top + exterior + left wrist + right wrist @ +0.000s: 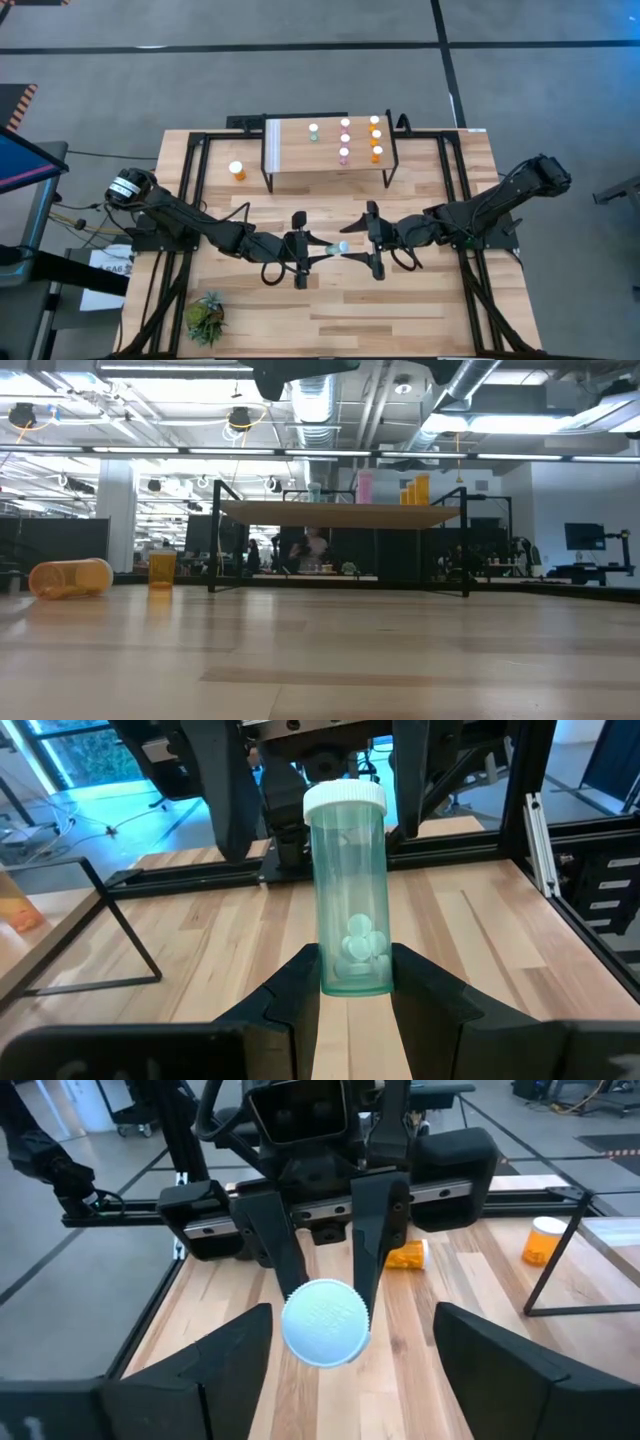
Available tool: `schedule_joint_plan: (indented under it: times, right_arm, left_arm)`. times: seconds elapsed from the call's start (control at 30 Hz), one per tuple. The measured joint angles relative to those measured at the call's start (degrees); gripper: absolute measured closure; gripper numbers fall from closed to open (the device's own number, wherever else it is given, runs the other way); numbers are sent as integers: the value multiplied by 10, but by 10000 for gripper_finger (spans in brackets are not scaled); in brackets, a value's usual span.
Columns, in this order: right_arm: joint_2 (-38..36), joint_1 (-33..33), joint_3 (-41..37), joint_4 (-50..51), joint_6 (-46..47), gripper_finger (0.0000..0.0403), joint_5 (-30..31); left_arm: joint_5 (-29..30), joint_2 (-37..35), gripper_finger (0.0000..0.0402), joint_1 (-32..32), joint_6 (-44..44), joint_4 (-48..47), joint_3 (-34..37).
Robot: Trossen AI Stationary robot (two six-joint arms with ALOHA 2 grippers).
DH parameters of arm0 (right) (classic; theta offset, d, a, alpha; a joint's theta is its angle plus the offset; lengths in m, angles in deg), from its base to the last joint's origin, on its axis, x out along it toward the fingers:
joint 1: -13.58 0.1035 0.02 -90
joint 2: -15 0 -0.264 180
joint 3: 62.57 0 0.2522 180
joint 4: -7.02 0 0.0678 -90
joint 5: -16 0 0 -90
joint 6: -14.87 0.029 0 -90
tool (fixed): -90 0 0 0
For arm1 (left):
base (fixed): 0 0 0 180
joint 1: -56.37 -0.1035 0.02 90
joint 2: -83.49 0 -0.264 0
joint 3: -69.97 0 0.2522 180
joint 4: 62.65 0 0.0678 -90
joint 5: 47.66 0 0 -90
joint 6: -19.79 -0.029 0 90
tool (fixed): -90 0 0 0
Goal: Pick and place medicine bottles onto shelf by color
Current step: Put the blue pill bottle on the shelf aligned with the other blue pill bottle
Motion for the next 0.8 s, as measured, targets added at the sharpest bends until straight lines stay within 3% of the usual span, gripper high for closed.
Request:
schedule_joint_plan:
  times: [0.8]
  right_arm:
    - [0, -1, 0, 0, -11, 208, -9]
  left_arm:
    - [1, 0, 305, 0, 3, 0, 0]
